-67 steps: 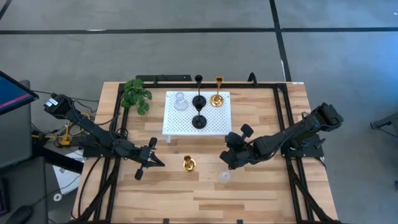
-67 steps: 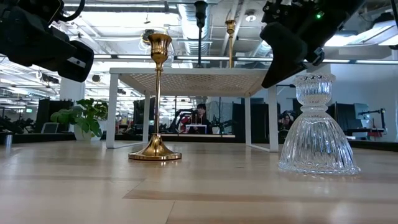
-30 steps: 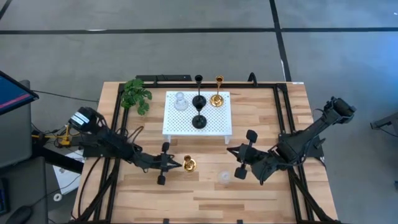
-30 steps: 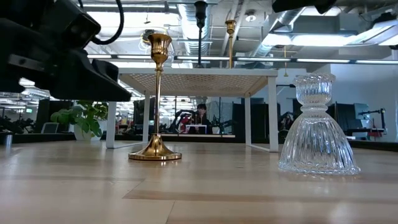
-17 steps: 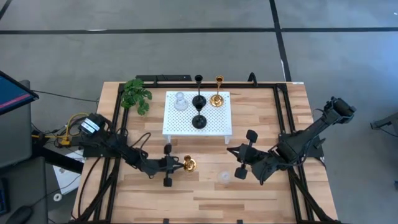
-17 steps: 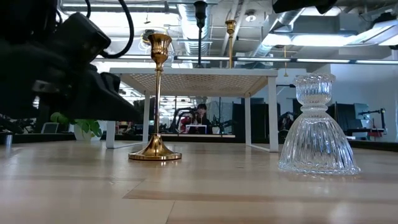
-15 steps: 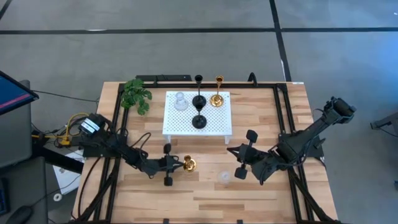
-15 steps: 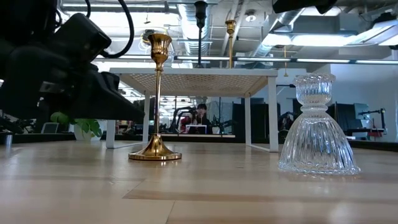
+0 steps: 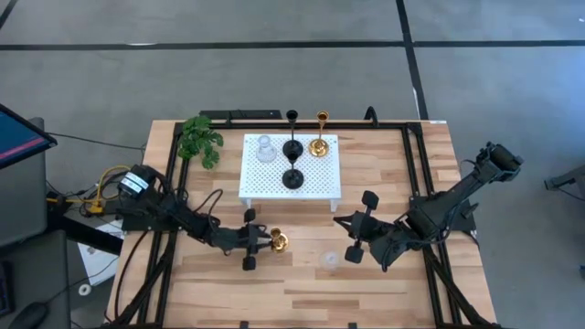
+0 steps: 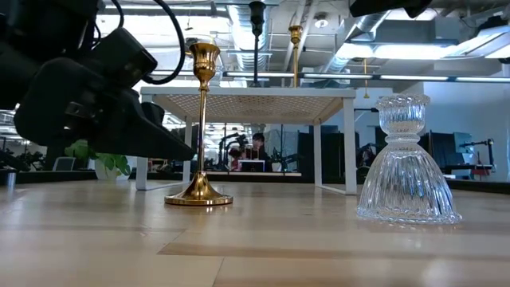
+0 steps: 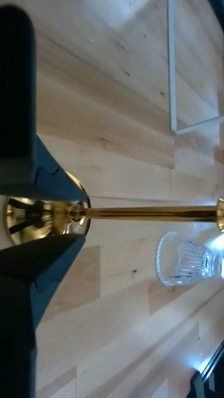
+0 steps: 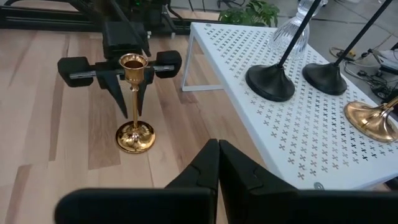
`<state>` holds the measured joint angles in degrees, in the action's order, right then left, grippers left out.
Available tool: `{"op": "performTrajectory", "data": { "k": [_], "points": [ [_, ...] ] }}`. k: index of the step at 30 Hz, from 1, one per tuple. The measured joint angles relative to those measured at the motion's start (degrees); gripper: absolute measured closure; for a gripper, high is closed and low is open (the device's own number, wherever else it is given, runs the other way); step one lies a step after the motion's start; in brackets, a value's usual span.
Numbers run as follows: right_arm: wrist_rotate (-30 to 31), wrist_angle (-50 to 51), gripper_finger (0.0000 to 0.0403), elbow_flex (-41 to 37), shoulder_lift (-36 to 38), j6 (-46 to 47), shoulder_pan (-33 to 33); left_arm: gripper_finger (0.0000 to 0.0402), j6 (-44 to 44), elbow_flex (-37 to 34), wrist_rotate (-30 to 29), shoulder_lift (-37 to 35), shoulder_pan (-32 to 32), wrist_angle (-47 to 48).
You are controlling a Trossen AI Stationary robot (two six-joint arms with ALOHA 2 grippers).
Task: Pick & Place candle stick holders
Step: Put the gold candle holder aligned with the other gold candle holder on the shelf
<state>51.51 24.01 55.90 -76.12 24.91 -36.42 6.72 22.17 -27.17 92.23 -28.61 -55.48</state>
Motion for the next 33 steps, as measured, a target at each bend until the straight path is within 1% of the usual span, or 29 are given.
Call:
{"op": "performTrajectory", "data": {
  "k": [8, 11, 14, 17, 19, 30, 33],
  "points": [
    [-0.02, 0.0, 0.0403, 0.0, 0.0, 0.0, 0.0, 0.0236, -0.09, 1.44, 0.74, 0.0, 1.52, -0.6],
    [-0.02, 0.0, 0.0403, 0.0, 0.0, 0.0, 0.0, 0.0223, -0.26, 2.62, 2.52, 0.15, 2.12, -0.57],
    [-0.01, 0.0, 0.0403, 0.0, 0.0, 0.0, 0.0, 0.0222, -0.31, 3.14, 4.35, 0.88, 2.46, -0.6],
    [-0.02, -0.02, 0.0403, 0.0, 0.0, 0.0, 0.0, 0.0235, -0.26, 3.26, 4.58, 1.91, 2.41, -0.5],
    [-0.02, -0.05, 0.0403, -0.02, 0.0, 0.0, 0.0, 0.0253, -0.24, 3.28, 4.6, 2.37, 2.43, -0.67],
    [-0.02, -0.07, 0.0403, -0.02, 0.0, 0.02, 0.0, 0.0377, -0.22, 3.28, 4.58, 2.16, 2.43, -0.79],
    [-0.02, -0.07, 0.0403, -0.02, 0.0, 0.02, 0.0, 0.0387, -0.22, 3.28, 4.51, 2.16, 2.31, -0.88]
  ]
}}
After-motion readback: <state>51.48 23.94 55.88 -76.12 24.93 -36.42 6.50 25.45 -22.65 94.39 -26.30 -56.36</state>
